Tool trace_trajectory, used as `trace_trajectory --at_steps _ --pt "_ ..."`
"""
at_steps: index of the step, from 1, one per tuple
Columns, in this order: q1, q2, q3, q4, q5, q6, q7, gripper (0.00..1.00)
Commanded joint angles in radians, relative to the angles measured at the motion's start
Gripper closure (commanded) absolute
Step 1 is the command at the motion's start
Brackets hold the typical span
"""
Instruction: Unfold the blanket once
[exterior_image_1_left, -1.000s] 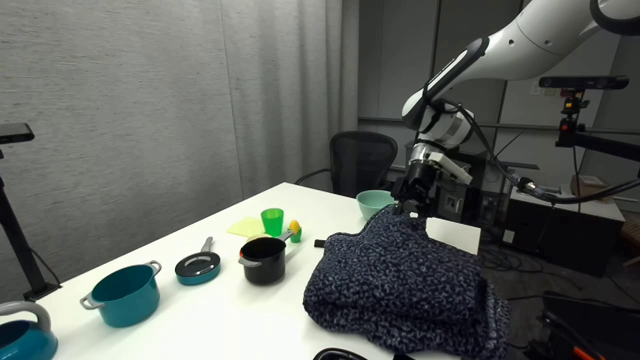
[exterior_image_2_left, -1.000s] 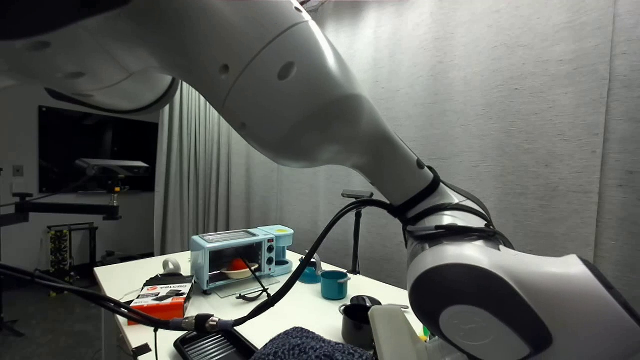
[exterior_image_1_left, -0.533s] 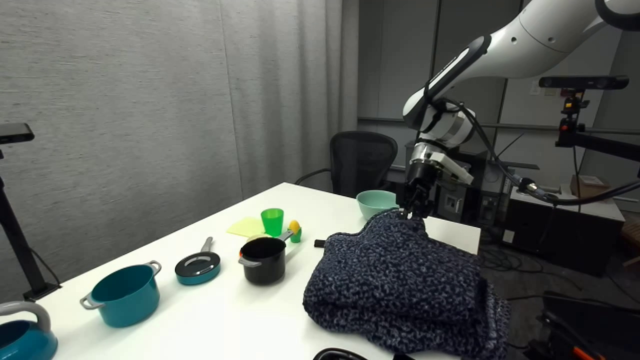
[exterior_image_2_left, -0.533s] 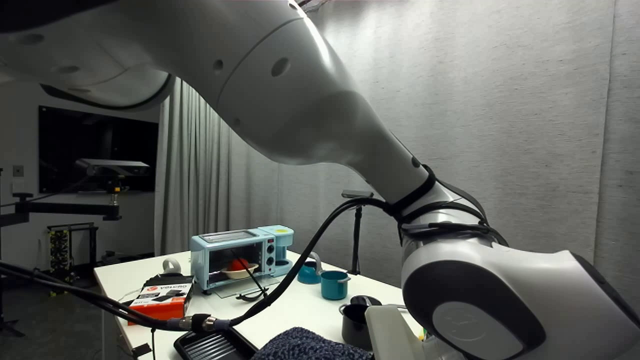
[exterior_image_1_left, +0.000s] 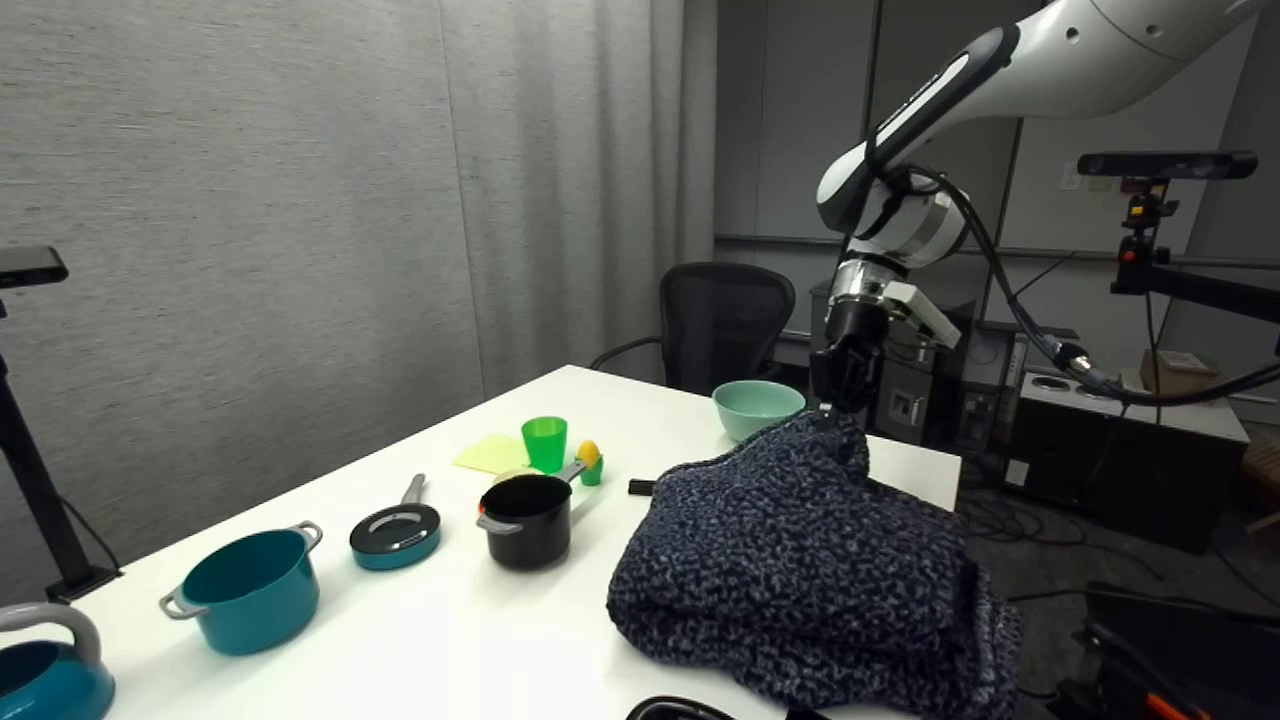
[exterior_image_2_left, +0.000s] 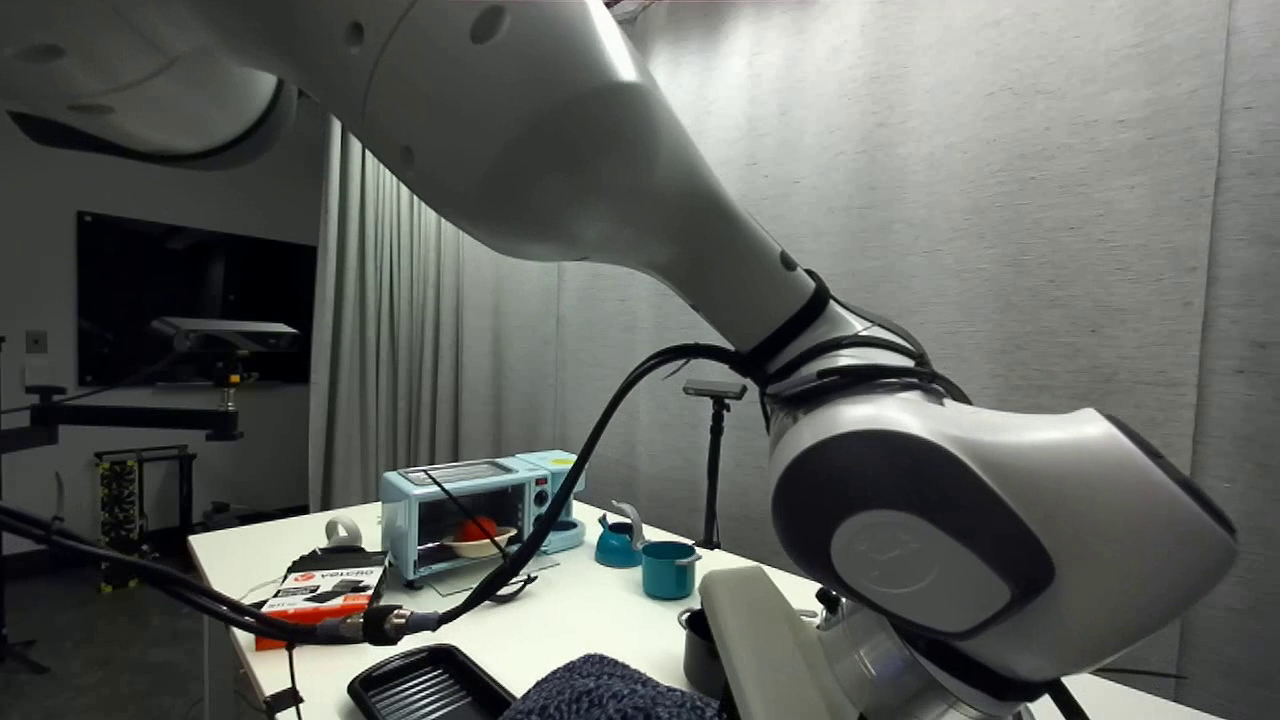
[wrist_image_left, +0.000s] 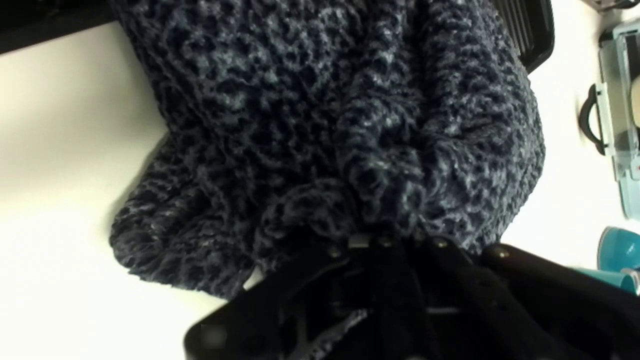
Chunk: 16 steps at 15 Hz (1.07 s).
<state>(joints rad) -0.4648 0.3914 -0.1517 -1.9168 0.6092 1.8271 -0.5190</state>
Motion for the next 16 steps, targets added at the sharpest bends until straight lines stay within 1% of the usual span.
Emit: trace_trajectory --at_steps 1,4,8,12,14,15,16 --pt "0.060 -0.114 -0.003 -0.114 -0.111 0.027 -0.084 0.98" --pt "0.118 -0.216 0.012 -0.215 -0.183 0.068 -0.131 0.98" --pt "0.210 -0.377 0.020 -0.361 -0.334 0.133 -0.116 0.98" --pt "0.245 -0.556 0.002 -0.461 -0.500 0.135 -0.161 0.98" --pt "0.244 -0.631 -0.016 -0.490 -0.549 0.119 -0.206 0.98" --pt "0.238 -0.657 -0.034 -0.485 -0.554 0.085 -0.229 0.98" --pt "0.260 -0.559 -0.024 -0.437 -0.525 0.110 -0.167 0.93"
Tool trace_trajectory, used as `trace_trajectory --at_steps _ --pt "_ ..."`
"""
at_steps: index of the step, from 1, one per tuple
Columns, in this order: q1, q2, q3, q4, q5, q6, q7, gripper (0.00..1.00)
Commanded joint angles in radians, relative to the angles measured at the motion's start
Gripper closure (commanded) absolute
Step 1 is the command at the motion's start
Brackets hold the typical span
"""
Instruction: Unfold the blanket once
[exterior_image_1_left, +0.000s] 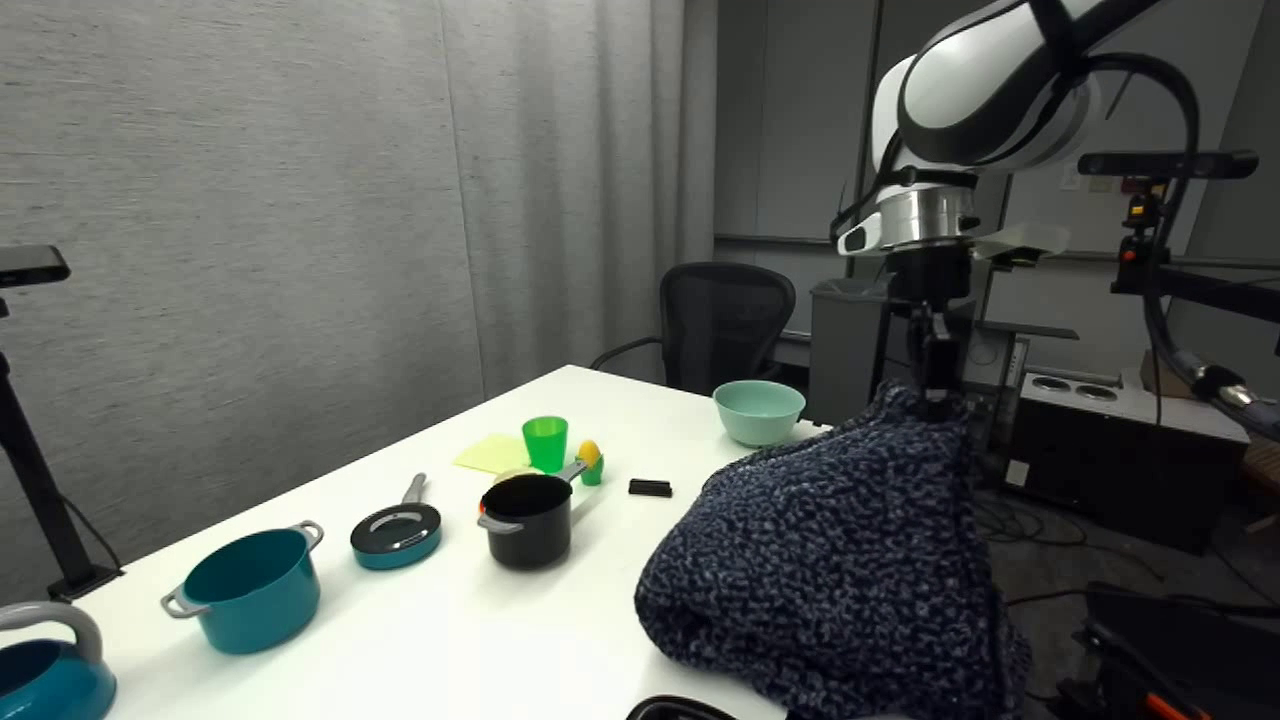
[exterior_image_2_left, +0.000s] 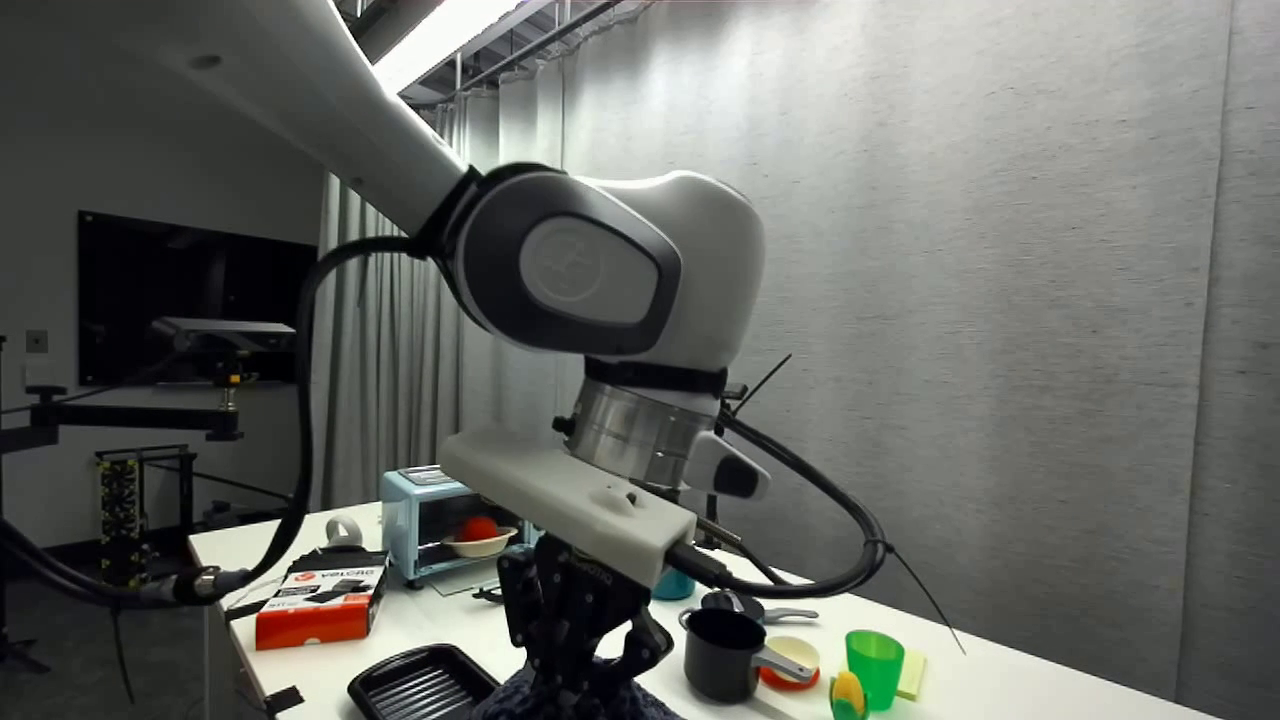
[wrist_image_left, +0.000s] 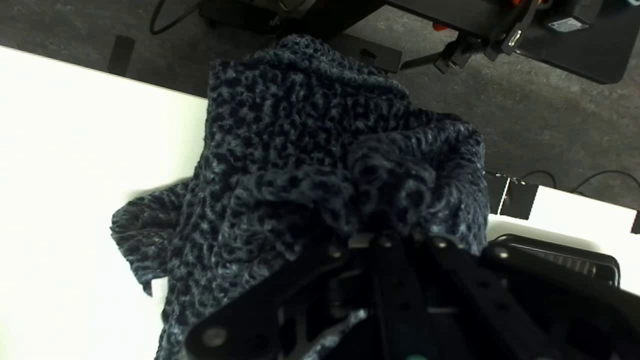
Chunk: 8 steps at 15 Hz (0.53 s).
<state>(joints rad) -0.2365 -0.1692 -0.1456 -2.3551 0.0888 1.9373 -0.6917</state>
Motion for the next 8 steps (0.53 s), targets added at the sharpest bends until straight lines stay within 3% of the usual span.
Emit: trace_trajectory --at_steps 1,8 --pt "0.032 -0.031 -0.043 -0.010 -0.014 -0.007 -0.010 0.93" --pt "0.031 -0.070 -0.059 -0.034 -0.019 -0.011 -0.028 0.93"
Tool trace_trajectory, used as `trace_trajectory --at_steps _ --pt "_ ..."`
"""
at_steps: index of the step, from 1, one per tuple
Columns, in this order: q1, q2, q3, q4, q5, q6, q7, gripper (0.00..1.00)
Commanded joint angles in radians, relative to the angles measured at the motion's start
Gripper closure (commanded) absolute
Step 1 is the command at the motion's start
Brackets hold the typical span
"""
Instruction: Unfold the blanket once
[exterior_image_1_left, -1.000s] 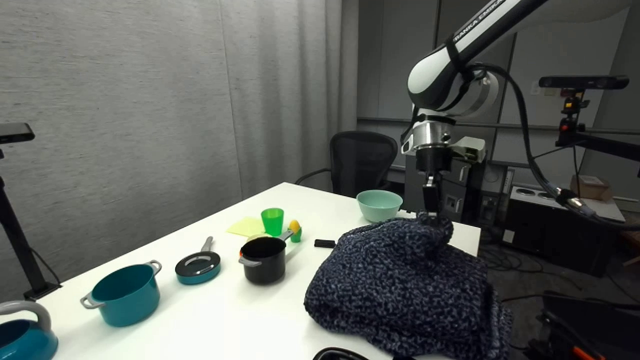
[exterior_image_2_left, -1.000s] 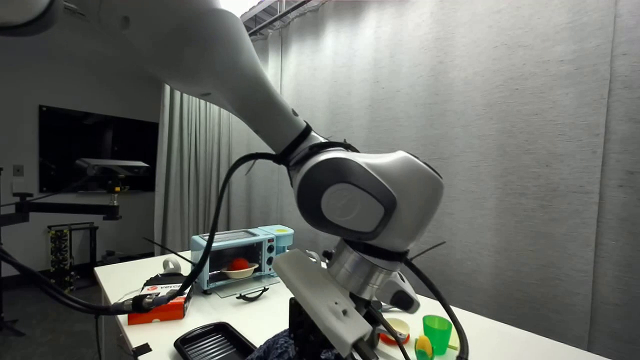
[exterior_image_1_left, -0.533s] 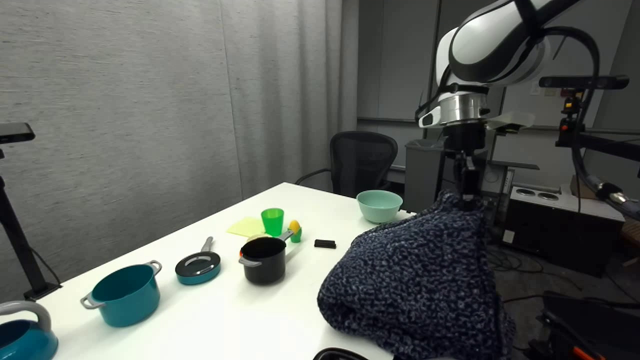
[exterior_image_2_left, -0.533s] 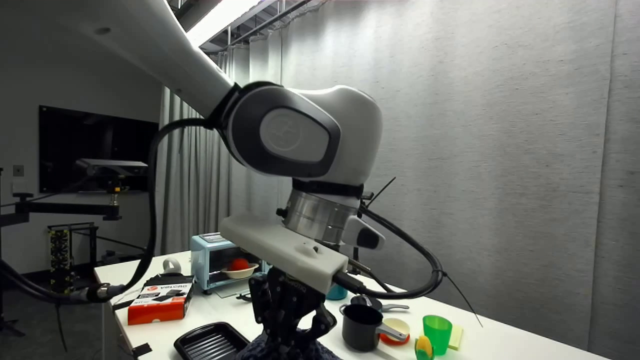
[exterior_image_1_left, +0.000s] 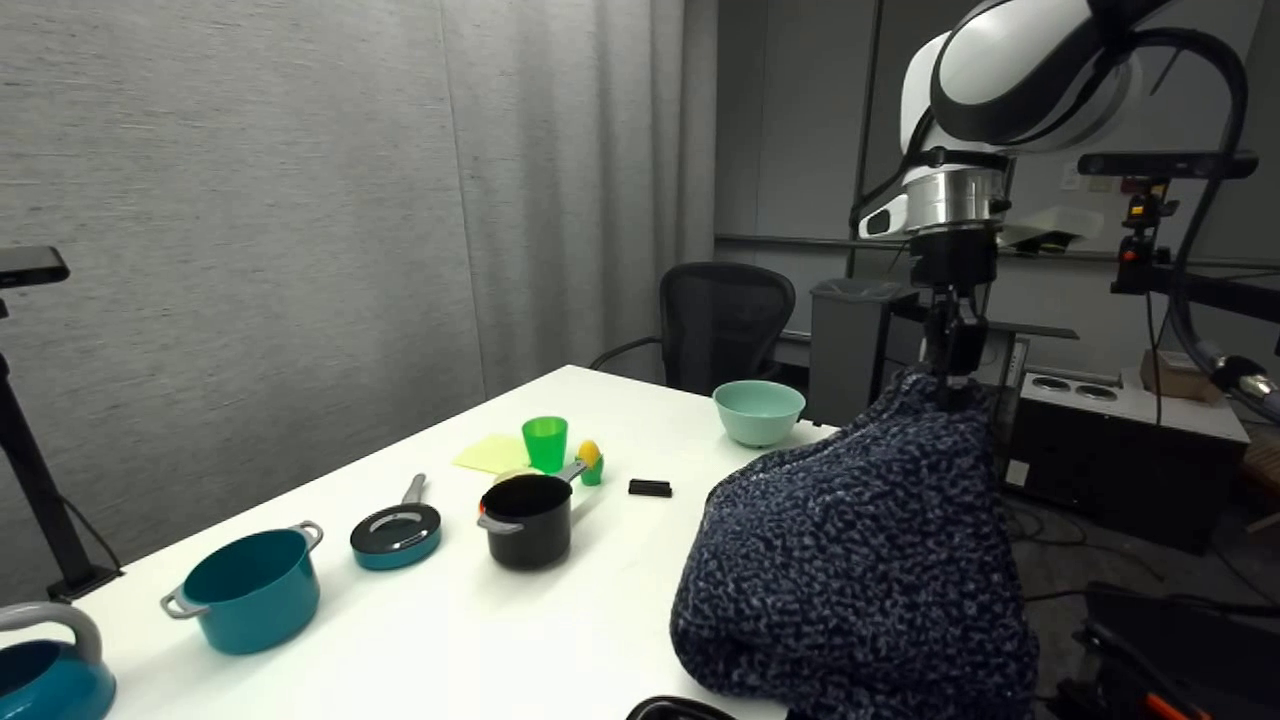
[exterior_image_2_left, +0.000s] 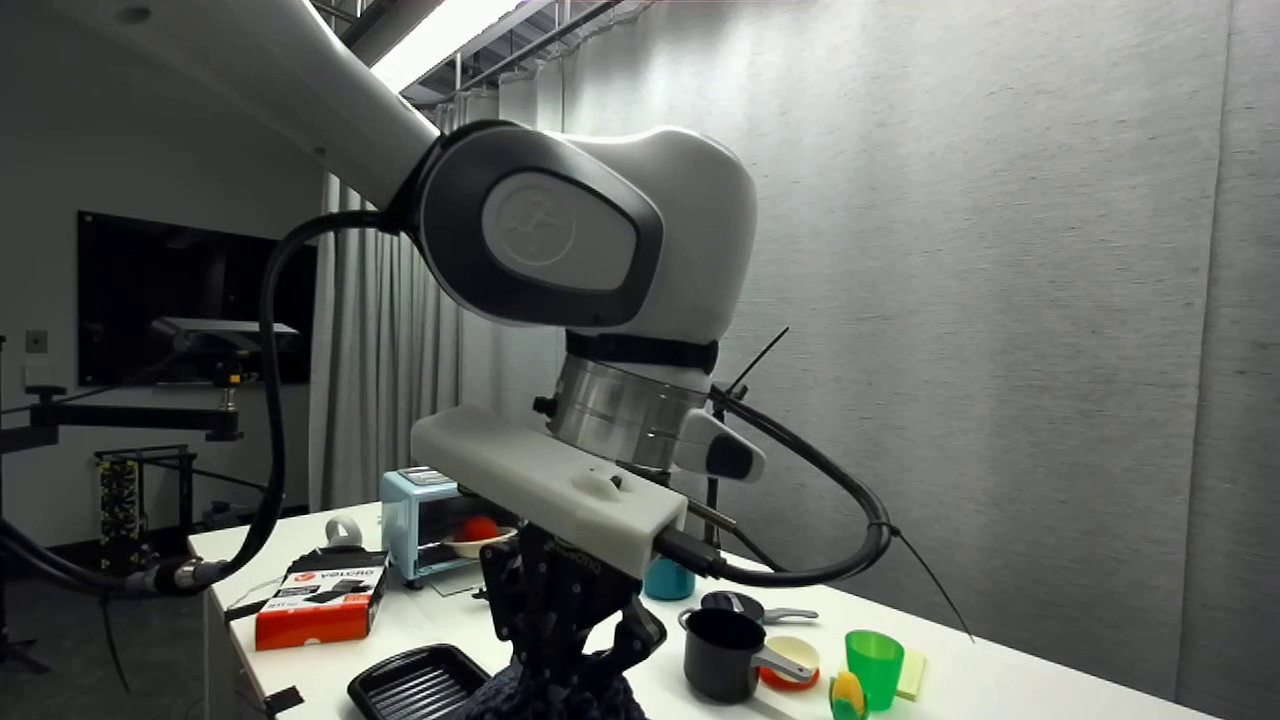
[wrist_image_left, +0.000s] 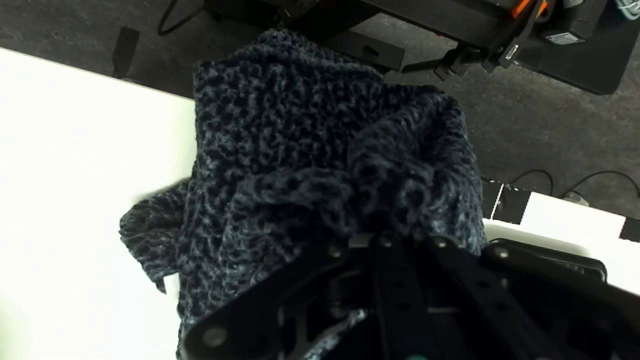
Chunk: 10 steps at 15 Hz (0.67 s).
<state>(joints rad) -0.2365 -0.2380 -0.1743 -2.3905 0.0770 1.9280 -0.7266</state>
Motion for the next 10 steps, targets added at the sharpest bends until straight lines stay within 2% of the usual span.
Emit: trace_trajectory --at_steps 1,2,5,10 --pt "0.032 -0.001 -0.030 0.002 -0.007 -0.002 0.007 0.93" --pt "0.032 -0.001 -0.030 0.002 -0.007 -0.002 0.007 0.98" --pt "0.068 0.004 0.006 0.001 -0.023 0.023 0.023 0.98" --pt "0.211 0.043 0.111 -0.010 0.034 0.171 0.081 0.98"
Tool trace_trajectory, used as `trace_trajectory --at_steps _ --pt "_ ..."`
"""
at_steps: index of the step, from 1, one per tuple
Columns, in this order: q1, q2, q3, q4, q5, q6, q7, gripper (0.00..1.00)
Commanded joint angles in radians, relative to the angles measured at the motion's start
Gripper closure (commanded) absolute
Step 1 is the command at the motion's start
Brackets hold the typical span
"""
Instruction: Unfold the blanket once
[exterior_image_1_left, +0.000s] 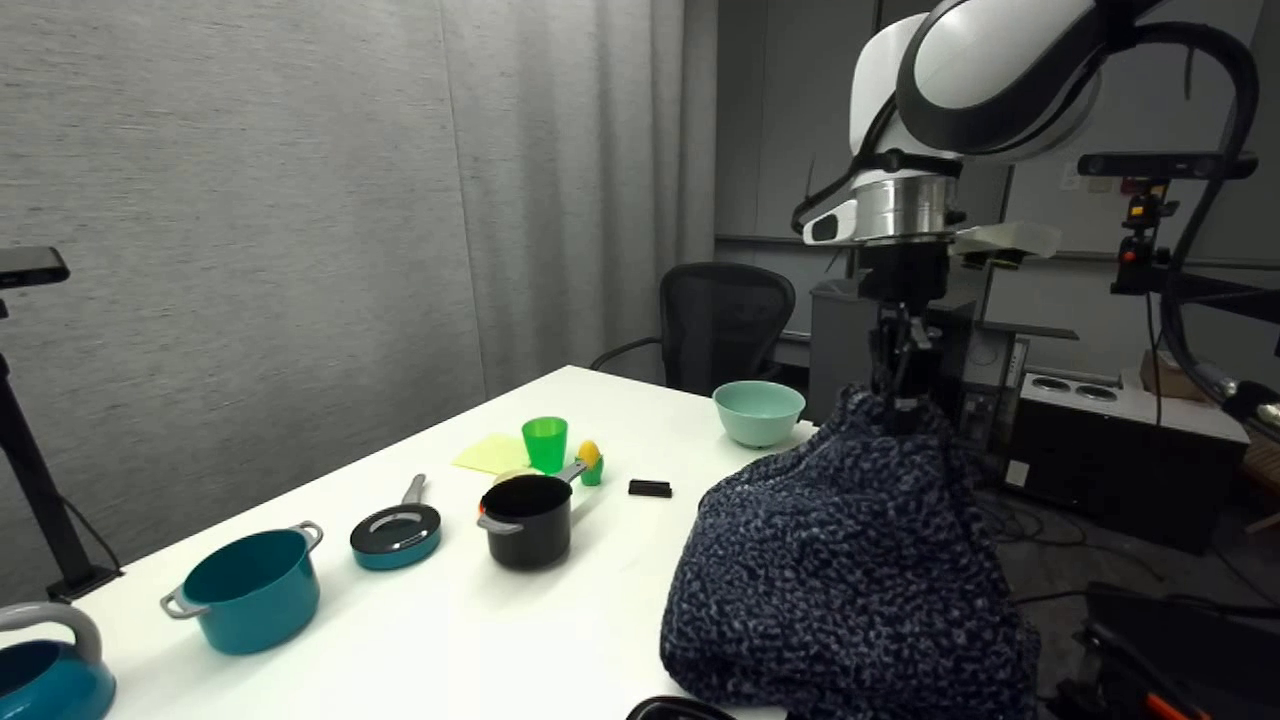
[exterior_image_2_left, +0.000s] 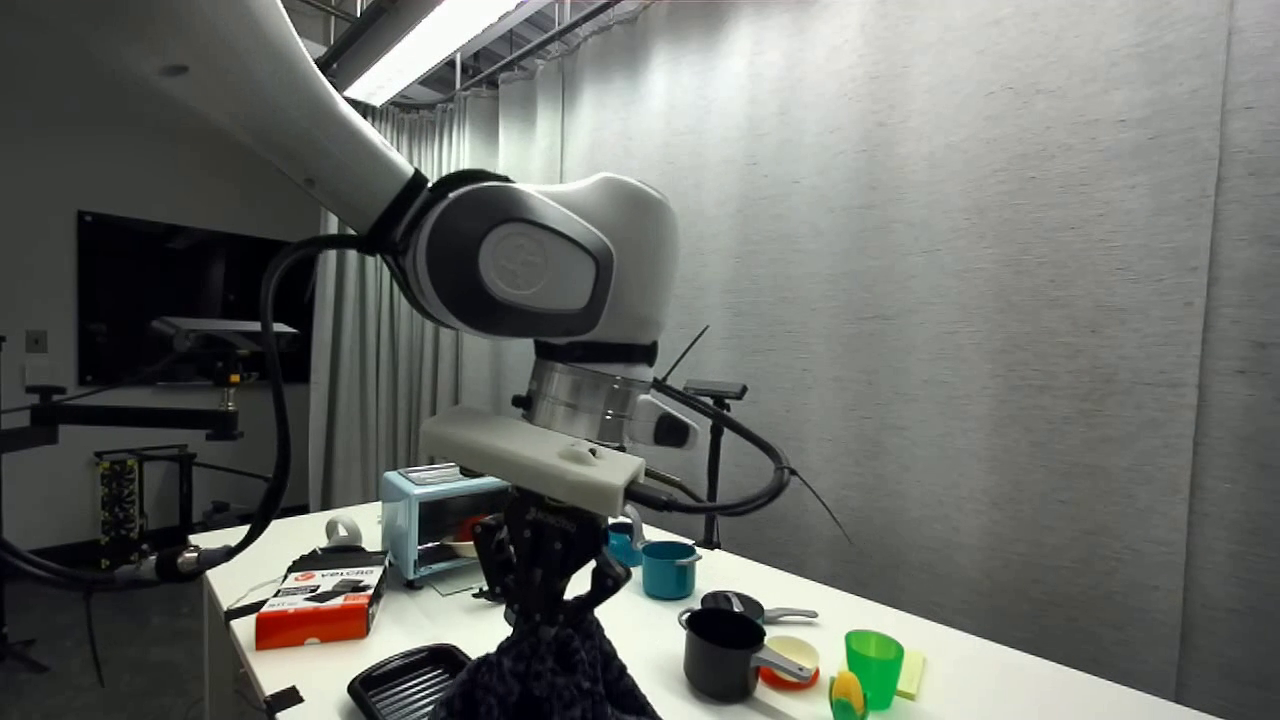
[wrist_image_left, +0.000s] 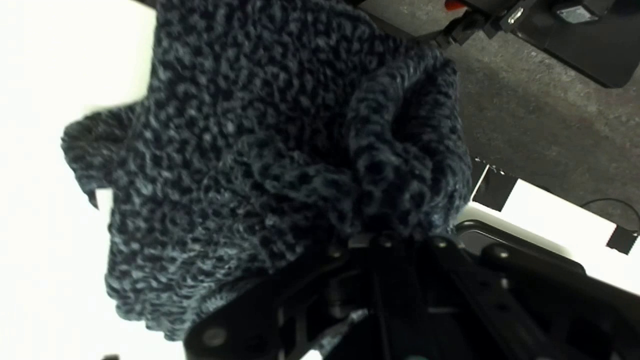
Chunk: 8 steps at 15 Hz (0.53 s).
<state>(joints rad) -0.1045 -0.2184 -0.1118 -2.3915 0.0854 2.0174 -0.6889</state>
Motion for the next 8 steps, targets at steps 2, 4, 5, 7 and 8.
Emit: trace_trajectory --at_steps 2,4,5,7,8 --pt "0.131 0.064 0.090 0.005 0.050 0.151 0.092 0.98" --pt "0.170 0.100 0.112 0.017 0.099 0.206 0.105 0.98" --pt "0.184 0.114 0.117 0.022 0.137 0.224 0.094 0.98" --pt "0.205 0.131 0.114 0.033 0.278 0.229 0.009 0.98" --pt "0.211 0.134 0.110 0.040 0.362 0.216 -0.051 0.98"
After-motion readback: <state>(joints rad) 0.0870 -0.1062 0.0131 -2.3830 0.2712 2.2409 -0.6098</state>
